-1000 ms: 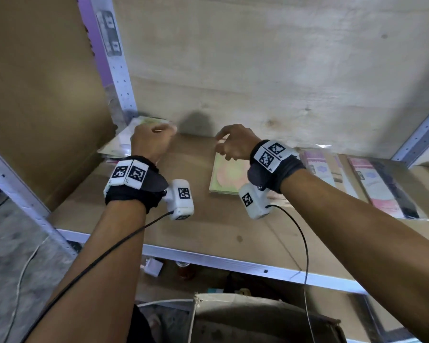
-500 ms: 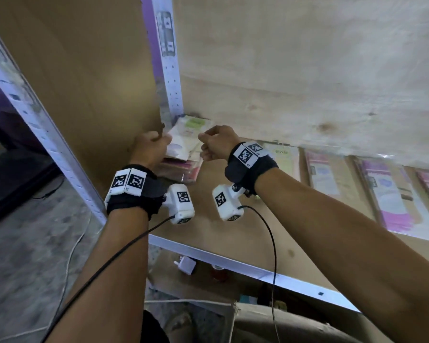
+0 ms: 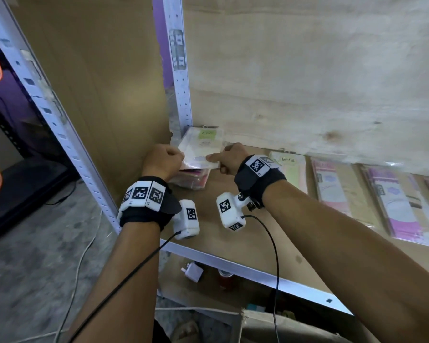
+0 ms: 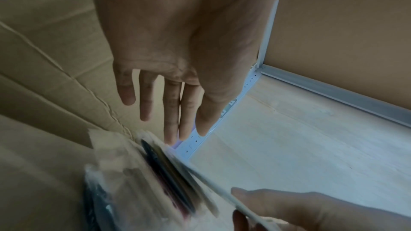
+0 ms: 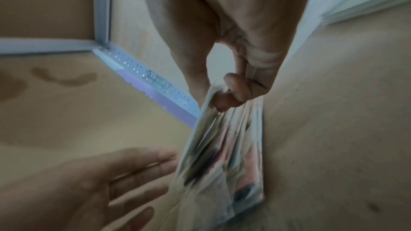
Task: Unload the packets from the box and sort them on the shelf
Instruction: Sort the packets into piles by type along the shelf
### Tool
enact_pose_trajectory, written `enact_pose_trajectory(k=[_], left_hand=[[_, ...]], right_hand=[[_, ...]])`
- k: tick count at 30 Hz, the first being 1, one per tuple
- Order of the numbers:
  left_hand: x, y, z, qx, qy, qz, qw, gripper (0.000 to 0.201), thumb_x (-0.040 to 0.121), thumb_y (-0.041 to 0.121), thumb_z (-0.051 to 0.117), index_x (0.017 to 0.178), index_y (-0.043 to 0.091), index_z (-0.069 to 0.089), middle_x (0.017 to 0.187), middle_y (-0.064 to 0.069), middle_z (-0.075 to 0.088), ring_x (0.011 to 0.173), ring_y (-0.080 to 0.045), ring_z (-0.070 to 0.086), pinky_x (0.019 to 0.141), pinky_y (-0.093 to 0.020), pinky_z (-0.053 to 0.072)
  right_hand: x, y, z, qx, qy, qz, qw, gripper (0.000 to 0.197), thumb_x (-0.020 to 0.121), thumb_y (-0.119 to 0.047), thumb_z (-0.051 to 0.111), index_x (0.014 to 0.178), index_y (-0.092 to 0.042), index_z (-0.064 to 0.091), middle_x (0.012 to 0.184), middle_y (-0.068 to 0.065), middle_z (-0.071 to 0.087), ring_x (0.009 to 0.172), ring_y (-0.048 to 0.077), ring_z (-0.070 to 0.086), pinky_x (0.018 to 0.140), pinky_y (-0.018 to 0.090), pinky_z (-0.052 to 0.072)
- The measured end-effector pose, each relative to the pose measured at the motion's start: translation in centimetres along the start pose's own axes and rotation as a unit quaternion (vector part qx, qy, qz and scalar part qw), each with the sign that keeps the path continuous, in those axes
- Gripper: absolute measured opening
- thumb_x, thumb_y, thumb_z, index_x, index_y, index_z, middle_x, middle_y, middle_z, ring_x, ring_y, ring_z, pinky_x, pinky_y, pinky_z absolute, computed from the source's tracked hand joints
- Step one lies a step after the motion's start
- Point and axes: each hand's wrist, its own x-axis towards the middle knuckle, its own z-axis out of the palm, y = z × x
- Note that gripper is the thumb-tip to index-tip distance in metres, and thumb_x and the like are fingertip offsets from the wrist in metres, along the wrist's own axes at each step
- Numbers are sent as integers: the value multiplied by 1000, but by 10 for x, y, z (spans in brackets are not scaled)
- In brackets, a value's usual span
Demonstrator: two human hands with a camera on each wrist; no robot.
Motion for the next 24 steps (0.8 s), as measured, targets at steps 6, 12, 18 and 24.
enact_pose_trajectory(k=[6,12,18,24], left_hand=[[-6,16,14,-105,-13,25,994,10,90,22,65,81,23,68,88,1,66,83,-18,59,78,-29,47],[-22,49,40,-330,-122,-52,935,39,79,51,75,100,18,68,92,0,73,82,-19,76,65,-26,59],[-55,84,71,-503,-212,-56,836,85,68,59,82,130,11,51,124,-18,58,98,-29,74,85,-41,60],[-82,103,108,-526,-166,-82,830,28,96,27,64,116,9,60,106,-11,75,90,-16,75,67,-27,61]], right_hand=[[-41,7,-39,85,-20,-11,996,14,88,-2,67,101,-3,61,79,10,56,57,17,47,48,25,36],[-90,4,-91,1,25,-109,994,15,87,-8,70,101,-14,69,86,5,67,74,21,58,57,27,43],[-136,12,-137,-189,48,-245,950,25,83,-8,71,106,-17,74,92,2,69,78,10,59,78,24,47],[-170,36,-169,-347,54,-263,899,39,78,-23,80,115,-26,68,105,6,59,96,19,55,92,35,46]])
